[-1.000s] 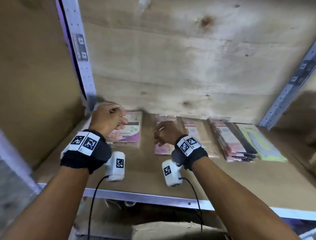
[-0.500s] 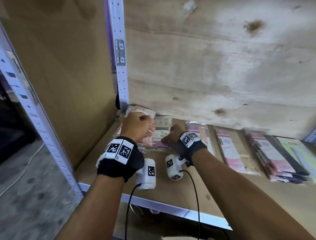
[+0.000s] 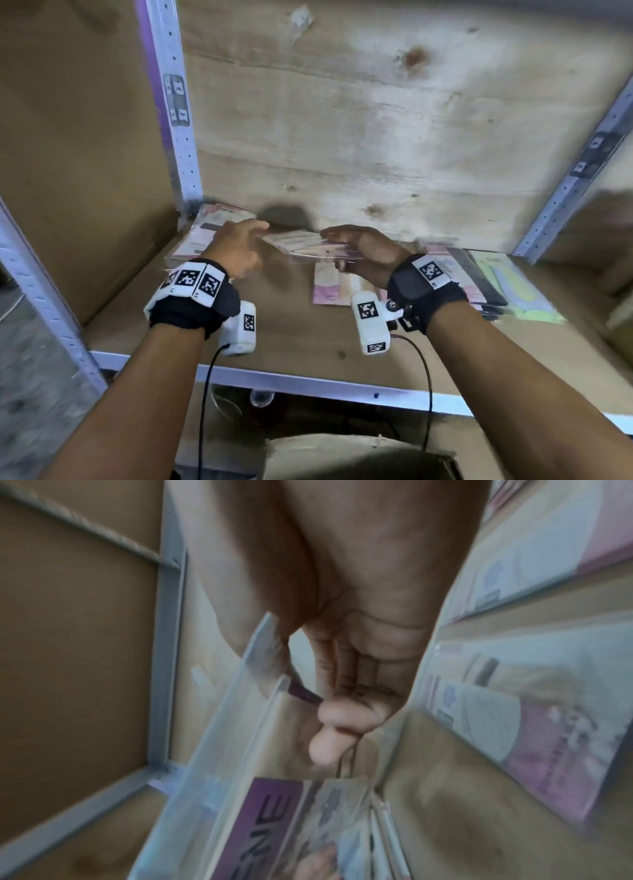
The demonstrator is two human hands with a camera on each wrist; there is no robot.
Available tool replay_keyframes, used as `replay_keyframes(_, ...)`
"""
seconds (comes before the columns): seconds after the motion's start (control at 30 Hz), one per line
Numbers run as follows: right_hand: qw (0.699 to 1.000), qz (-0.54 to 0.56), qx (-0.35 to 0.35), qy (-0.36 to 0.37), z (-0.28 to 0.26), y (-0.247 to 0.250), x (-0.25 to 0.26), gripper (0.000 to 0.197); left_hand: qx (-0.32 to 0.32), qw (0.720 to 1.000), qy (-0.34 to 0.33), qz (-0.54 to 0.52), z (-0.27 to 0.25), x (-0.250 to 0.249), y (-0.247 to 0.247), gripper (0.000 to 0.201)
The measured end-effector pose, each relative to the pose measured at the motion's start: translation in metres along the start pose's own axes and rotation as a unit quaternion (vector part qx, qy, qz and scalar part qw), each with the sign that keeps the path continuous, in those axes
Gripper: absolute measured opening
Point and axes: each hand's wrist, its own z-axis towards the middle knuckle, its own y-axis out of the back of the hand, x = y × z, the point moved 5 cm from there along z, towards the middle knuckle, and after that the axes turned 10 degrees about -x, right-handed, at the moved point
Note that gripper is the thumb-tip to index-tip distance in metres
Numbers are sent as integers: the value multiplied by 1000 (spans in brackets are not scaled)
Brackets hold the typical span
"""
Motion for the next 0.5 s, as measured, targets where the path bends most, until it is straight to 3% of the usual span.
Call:
replay_keyframes(0.07,999,30,16,-21,-16,18,5,29,-6,999,-33,-4,-8,-17,-9,59)
replay_keyframes(0.23,990,112,58,-64,-49,56,12,34,-93,983,-131,-84,-29,-63,-21,17)
replay_keyframes(0.33,983,175,32,-53,-57,83,14,50,-113,975,-174,-85,-39,-83,-33,28)
replay_keyframes(0.43,969,246,-1,-22,-61,104,9,41,-97,972,-186,-111,-45,-97,-47,30)
replay_keyframes(0.5,972,233,-29,7,-65,117,2,30,-62,970,-179,-155,-51,-105,-59,27)
